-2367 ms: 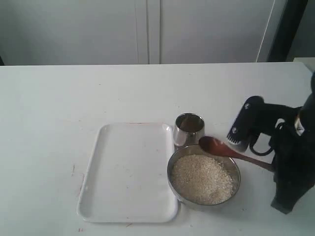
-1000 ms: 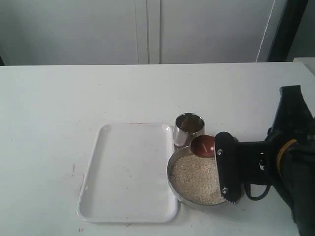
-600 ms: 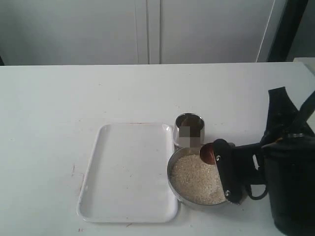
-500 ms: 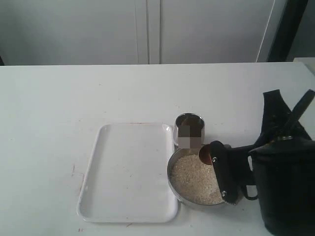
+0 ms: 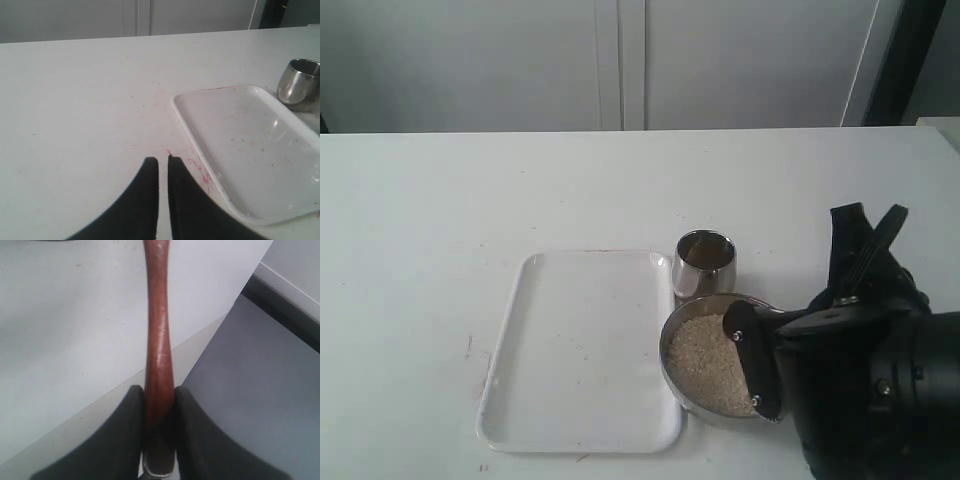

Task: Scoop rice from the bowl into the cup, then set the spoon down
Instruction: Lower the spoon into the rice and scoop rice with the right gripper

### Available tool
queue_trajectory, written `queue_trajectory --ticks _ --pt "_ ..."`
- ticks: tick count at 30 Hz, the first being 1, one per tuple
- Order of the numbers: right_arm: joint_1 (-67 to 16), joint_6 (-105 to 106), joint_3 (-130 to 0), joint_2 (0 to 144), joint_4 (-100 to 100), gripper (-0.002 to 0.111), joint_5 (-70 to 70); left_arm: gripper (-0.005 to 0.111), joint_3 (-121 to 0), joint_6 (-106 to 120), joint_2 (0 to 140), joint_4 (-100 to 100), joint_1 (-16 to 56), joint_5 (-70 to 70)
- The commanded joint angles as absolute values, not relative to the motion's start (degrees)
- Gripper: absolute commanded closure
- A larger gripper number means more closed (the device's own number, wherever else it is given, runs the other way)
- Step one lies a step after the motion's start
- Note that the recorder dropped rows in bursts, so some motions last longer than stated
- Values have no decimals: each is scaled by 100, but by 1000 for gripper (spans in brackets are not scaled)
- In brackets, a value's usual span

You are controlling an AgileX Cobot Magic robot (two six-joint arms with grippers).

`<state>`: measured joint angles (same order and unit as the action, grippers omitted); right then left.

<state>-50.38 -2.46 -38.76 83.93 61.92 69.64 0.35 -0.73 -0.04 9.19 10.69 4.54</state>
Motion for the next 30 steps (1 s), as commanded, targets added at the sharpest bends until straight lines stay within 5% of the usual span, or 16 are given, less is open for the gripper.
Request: queue_trajectory --ticks 1,30 --pt "-5006 -421 -3890 8526 6289 108 6996 92 0 -106 0 978 1074 438" --pt "-4851 -327 -4344 9016 6140 108 6996 92 0 -106 0 978 1074 438"
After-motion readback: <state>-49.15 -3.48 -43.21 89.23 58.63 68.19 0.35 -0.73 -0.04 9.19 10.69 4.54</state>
